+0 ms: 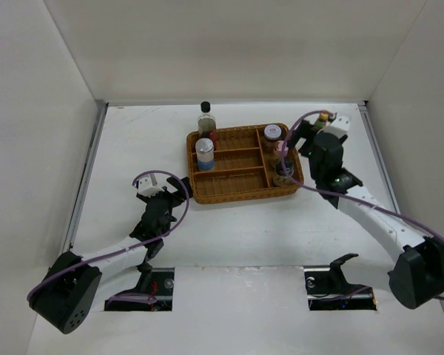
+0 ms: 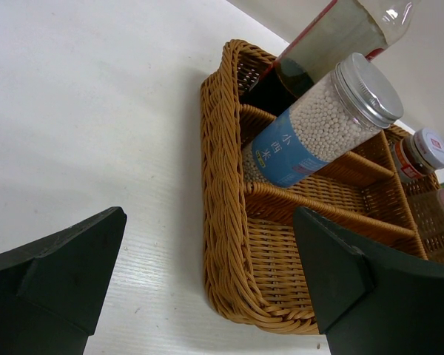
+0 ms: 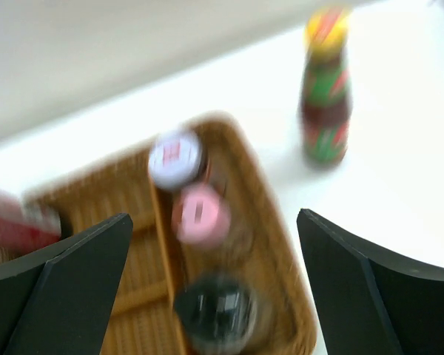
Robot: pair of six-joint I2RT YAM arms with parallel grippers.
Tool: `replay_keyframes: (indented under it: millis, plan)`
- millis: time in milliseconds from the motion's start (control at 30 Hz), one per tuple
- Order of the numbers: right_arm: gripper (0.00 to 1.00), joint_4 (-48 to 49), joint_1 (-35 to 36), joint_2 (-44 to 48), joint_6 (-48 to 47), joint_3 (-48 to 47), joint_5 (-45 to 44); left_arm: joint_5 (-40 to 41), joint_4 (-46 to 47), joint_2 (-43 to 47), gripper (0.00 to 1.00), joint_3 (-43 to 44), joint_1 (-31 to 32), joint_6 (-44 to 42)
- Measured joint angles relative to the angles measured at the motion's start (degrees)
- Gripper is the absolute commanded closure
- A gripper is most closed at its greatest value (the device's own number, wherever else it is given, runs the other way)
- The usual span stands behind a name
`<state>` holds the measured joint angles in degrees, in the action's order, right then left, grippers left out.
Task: Organize the condiment bottles
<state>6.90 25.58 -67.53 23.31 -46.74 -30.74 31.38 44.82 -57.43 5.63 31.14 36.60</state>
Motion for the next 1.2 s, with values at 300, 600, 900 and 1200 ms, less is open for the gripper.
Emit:
replay_keyframes:
  millis: [300,600,900,1200]
  plan:
    - [0.0,-0.42,-14.05,-11.69,-6.49,-19.93,1.4,-0.04,-0.02,0.0,0.0,0.0,-0.33,0.13]
    - [0.0,-5.03,-18.53,-26.97,-9.18,-28.37,5.79,-0.15,0.0,-0.42,0.0,0.0,-0.37,0.28]
    - [0.11,-6.51,-19.17,-35.54,-9.99,-31.43,6.78,-0.17,0.0,-0.63,0.0,0.0,-0.39,0.26]
    - [0.49,-6.21,-19.17,-38.25,-12.02,-32.83,5.25,-0.37,0.0,-1.53,0.0,0.0,-0.74,0.28]
